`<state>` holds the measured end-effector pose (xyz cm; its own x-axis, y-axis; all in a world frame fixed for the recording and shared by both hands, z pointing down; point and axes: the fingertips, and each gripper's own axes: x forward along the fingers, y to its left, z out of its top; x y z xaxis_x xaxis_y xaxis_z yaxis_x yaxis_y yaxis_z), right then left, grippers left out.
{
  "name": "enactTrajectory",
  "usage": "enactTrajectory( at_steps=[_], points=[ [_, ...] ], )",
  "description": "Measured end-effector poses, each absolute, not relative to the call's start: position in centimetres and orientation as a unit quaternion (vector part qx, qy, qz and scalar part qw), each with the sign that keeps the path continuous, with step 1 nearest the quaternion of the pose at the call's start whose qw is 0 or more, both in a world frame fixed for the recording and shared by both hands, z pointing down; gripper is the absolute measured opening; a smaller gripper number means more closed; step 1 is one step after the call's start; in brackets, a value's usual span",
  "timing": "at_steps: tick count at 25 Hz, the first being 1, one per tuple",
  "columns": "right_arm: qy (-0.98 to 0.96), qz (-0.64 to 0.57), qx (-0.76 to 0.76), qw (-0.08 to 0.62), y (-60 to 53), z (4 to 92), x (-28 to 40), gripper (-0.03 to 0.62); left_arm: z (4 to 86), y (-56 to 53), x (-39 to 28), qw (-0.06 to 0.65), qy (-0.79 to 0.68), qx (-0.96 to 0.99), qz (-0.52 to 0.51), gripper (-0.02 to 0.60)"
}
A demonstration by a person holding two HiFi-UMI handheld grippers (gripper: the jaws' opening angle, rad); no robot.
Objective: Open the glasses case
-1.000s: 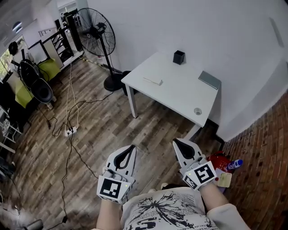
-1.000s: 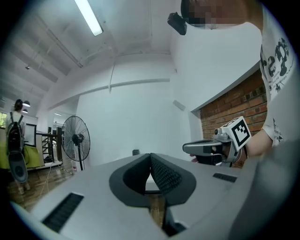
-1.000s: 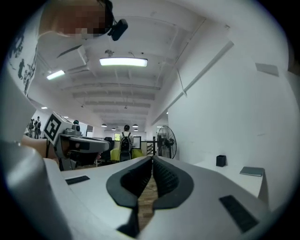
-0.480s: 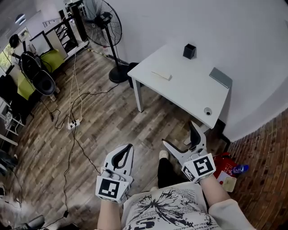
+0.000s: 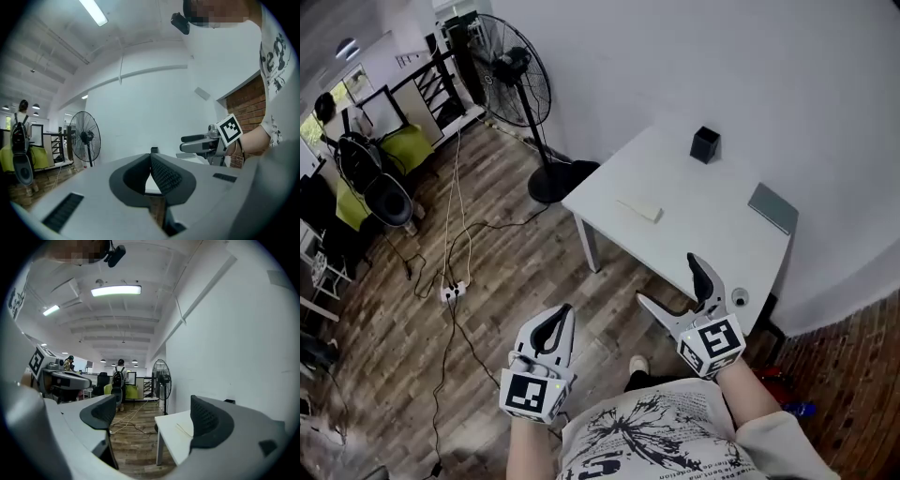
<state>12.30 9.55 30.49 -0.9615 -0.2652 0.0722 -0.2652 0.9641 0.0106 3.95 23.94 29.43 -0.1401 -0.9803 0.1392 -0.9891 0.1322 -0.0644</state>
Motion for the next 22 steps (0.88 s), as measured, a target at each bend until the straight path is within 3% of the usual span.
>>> enactTrajectory(
  at_steps=[11,22],
  points=[
    [-0.984,0.040,0.154,0.078,-5.8,33.7,4.7,0.491,29.5,7.1,-3.3,0.026,-0.734,0.675,0.070,0.014],
    [-0.965,0.057,0.210,0.149,-14.2,39.1,-1.4,0.463,35.4,-4.5,-11.0,0.086,-0.657,0.739,0.117,0.014]
  ],
)
